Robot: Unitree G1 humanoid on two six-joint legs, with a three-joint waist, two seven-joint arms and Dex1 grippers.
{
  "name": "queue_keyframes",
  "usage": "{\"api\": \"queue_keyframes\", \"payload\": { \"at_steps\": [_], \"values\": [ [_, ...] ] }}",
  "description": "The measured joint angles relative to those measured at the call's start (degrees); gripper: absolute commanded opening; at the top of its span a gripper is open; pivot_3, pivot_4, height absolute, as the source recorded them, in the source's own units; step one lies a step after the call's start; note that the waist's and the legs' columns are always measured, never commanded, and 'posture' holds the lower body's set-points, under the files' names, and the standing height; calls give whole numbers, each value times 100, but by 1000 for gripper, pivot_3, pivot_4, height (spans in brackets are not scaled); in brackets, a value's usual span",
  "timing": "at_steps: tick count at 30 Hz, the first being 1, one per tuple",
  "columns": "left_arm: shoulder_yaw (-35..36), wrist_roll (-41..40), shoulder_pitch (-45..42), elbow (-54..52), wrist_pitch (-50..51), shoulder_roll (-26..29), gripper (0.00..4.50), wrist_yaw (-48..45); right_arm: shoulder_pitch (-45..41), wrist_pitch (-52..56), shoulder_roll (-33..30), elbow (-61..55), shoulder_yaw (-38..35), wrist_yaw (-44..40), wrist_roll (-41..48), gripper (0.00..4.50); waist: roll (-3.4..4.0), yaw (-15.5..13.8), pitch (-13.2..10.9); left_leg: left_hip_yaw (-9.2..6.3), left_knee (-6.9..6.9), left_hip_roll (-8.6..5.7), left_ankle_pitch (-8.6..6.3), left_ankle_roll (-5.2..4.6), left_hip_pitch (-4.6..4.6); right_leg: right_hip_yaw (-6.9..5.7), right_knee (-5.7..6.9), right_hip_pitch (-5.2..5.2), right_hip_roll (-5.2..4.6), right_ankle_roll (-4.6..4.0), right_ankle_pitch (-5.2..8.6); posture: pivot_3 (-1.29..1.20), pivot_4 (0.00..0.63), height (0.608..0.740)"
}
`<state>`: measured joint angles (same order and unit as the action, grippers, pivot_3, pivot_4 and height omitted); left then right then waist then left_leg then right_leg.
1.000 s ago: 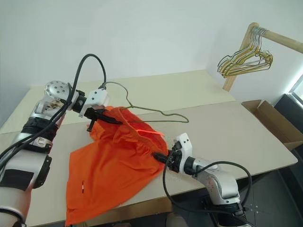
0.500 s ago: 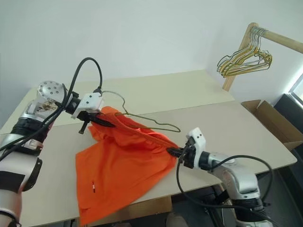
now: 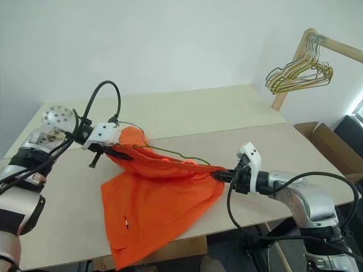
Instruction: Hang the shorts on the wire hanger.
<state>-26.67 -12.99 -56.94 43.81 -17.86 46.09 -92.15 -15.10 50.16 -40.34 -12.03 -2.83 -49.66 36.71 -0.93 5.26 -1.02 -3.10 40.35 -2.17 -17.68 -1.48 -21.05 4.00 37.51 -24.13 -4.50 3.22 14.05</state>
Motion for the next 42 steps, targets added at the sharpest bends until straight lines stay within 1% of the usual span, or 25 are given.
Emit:
{"api": "queue_keyframes", "payload": {
  "at_steps": [3, 8, 12, 17, 22, 27, 32, 34, 42],
  "values": [
    [284, -63, -1, 75, 163, -129, 0, 8, 12, -18, -1, 36, 84, -6, -51, 9, 0, -24, 0, 1, 3, -1, 0, 0, 0, -1, 0, 0, 1, 0, 0, -56, 0, 740],
    [310, -289, 115, -106, 380, -108, 0, -12, 16, -70, -3, 46, 163, -5, -120, 9, 0, -36, 0, 2, 3, 1, 0, 0, 1, 0, 2, 0, 3, 0, 0, -58, 0, 740],
    [92, -506, 276, -339, 400, 94, 0, -14, 16, -111, -6, 104, 172, -30, -156, 9, 0, -37, 0, 1, 3, 2, 0, 0, 0, 0, 2, -1, 3, 0, 0, -59, 0, 740],
    [-182, -624, 282, -527, 342, 268, 0, -7, 16, -129, -11, 134, 173, -47, -159, 9, 0, -71, 0, 2, 4, 0, 0, 0, 0, 0, 1, 0, 2, 0, 0, -59, 0, 740],
    [-182, -218, 283, -389, 116, 248, 0, 4, 16, -131, -12, 139, 185, -92, -159, 9, 0, -122, 0, 6, 4, -3, 0, 0, 1, 0, -1, 1, 5, 0, 0, -63, 0, 740],
    [76, 119, 258, -131, 128, -6, 0, 35, 16, -131, -104, 138, 187, -155, -159, 9, 0, -126, 0, 7, 5, -7, 0, -1, 0, -1, -2, 1, 5, 0, 0, -65, 0, 740],
    [472, 174, 165, 96, 394, -248, 0, 30, 16, -144, -240, 135, 186, -237, -159, 9, 0, -125, 0, 8, 6, -7, -1, -1, 0, -1, -2, 2, 5, 0, 0, -65, 0, 740],
    [544, 218, 165, 117, 431, -262, 0, 24, 17, -162, -243, 130, 185, -260, -159, 9, 0, -125, 0, 8, 6, -7, -1, -1, 0, -1, -2, 1, 7, 0, 0, -65, 0, 740],
    [500, 744, 371, 111, -123, -232, 0, -8, 16, -170, -388, 117, 185, -432, -130, 9, 0, -125, 0, 8, 6, -2, -1, -1, 0, 0, -2, 1, 5, 0, 0, -70, 0, 740]
  ]
}}
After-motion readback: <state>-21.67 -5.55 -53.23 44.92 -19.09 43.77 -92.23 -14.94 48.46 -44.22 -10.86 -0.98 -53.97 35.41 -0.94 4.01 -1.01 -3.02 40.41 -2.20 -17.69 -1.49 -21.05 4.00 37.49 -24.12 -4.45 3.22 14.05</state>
